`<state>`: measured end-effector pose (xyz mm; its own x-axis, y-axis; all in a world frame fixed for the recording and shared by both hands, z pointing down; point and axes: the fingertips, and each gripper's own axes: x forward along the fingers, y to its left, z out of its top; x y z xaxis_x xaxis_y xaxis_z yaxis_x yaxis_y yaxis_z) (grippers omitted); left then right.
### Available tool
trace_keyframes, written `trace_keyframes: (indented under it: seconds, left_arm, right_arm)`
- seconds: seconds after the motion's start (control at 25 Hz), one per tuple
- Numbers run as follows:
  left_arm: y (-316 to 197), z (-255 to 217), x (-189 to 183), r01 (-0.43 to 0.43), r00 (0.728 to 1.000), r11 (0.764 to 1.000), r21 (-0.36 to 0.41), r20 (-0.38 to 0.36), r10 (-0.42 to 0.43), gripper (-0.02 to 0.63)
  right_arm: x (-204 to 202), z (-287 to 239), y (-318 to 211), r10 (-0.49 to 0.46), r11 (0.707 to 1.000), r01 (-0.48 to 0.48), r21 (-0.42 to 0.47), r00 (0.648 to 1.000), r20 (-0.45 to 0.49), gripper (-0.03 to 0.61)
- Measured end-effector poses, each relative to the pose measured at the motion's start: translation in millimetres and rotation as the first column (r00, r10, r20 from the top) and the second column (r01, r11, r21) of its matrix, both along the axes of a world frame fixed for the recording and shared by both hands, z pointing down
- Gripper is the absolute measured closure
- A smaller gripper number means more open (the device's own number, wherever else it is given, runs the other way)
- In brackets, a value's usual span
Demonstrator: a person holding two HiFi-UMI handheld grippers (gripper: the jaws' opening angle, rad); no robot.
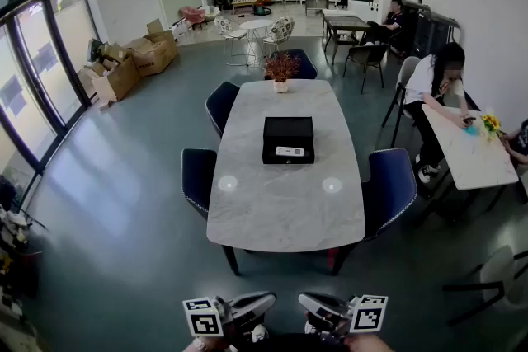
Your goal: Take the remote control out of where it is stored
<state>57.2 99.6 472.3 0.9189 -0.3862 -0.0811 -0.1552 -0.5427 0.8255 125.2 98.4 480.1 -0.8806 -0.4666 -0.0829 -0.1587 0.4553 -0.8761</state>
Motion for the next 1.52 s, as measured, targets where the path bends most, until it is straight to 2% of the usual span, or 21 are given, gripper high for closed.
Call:
trace_keyframes:
  seconds: [0.16,0.36,0.52,0.8,1.2,1.28,1.4,1.52]
  left_arm:
    - [2,-4,1,-0.011,1.000,1.000,0.008,0.003,0.011,0.606]
    - [1,-3,0,-0.010,1.000,1.000,0.007,0.003,0.010,0.606]
    - [1,-2,-1,-0.010,1.000,1.000,0.004,0.004,0.010,0.606]
    - [1,-5,-9,-0.008,1.000,1.000,-0.005,-0.007,0.008,0.606]
    - [-3,-1,-49,-0.009,1.000,1.000,-0.007,-0.008,0.008,0.606]
    - [-3,1,-60,-0.010,1.000,1.000,-0.001,-0.005,0.010,0.606]
    - [-4,6,-80,-0.002,1.000,1.000,-0.008,-0.002,0.002,0.606]
    - [-4,8,-97,0.003,1.000,1.000,-0.021,-0.012,-0.003,0.606]
  right_arm:
    - [-4,-2,5,0.002,0.999,0.002,-0.052,0.997,0.081,0.571]
    - [-3,-1,3,0.001,1.000,-0.001,-0.013,1.000,0.017,0.571]
    - [-5,-9,3,0.008,1.000,-0.006,-0.022,0.996,0.094,0.571]
    - [-7,-9,-1,0.042,0.999,-0.039,-0.037,0.995,0.094,0.570]
    - [-42,-5,-8,0.063,0.997,-0.059,-0.049,0.994,0.088,0.571]
    - [-51,0,-11,0.064,0.997,-0.062,-0.037,0.996,0.061,0.571]
    - [-73,0,-12,0.060,0.997,-0.054,-0.060,0.993,0.101,0.571]
    - [-88,4,-15,0.056,0.998,-0.055,-0.021,0.998,0.035,0.571]
